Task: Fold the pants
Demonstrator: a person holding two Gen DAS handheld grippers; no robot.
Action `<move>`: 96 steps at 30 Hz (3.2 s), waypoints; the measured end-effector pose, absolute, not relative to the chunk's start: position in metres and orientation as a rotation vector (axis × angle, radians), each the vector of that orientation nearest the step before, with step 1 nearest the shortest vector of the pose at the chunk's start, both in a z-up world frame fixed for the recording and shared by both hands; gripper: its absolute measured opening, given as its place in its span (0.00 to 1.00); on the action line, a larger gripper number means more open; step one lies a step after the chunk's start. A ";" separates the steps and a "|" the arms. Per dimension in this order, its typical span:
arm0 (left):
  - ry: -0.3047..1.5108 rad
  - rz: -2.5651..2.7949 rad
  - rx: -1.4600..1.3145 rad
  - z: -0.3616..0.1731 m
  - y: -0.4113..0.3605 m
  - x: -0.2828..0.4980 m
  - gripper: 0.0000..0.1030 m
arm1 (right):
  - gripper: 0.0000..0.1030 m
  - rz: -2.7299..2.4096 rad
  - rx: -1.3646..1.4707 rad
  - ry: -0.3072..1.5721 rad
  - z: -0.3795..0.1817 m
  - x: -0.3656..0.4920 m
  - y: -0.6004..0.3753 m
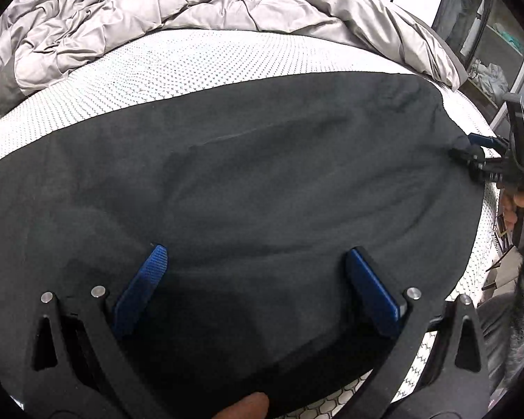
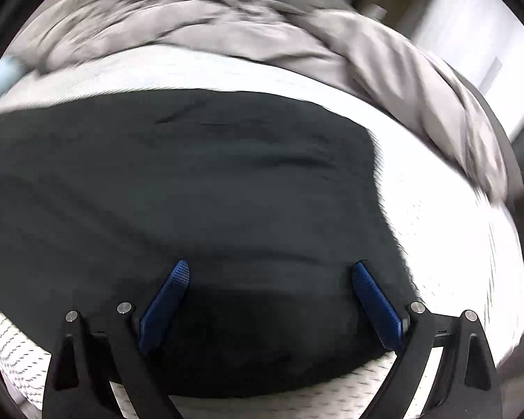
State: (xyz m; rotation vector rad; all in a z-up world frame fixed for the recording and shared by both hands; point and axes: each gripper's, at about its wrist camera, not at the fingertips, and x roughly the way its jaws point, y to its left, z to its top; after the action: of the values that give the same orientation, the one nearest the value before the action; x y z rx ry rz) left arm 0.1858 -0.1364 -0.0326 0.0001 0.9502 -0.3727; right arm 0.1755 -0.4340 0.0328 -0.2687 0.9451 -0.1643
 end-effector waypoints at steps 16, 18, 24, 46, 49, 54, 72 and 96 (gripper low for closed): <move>1.024 -0.308 -0.039 -0.029 -0.141 0.207 0.99 | 0.93 -0.044 -0.424 0.960 0.012 0.224 -0.333; 1.019 -0.273 -0.050 -0.031 -0.123 0.205 0.99 | 0.92 -0.163 -0.366 0.964 0.019 0.223 -0.375; 0.957 -0.233 -0.092 -0.022 -0.092 0.188 0.99 | 0.92 -0.270 -0.117 0.942 0.039 0.202 -0.452; 0.947 -0.437 0.038 -0.030 -0.138 0.164 0.99 | 0.95 -0.187 -0.215 0.985 0.036 0.169 -0.473; 0.952 -0.417 0.028 -0.027 -0.138 0.168 0.99 | 0.95 -0.187 -0.222 0.970 0.040 0.170 -0.471; 0.904 -0.417 -0.082 -0.005 -0.129 0.175 0.99 | 0.95 -0.085 -0.258 0.834 0.068 0.167 -0.419; 1.015 -0.233 -0.119 -0.015 -0.104 0.219 0.99 | 0.89 -0.077 -0.214 0.995 0.025 0.198 -0.393; 0.951 -0.207 -0.063 0.003 -0.085 0.266 0.99 | 0.90 -0.185 -0.236 0.930 0.056 0.260 -0.378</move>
State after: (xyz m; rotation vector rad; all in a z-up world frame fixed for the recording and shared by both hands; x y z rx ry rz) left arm 0.2658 -0.0846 0.0034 -0.0632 0.9507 -0.2072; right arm 0.2599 -0.3780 0.0557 -0.2359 0.9300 -0.1850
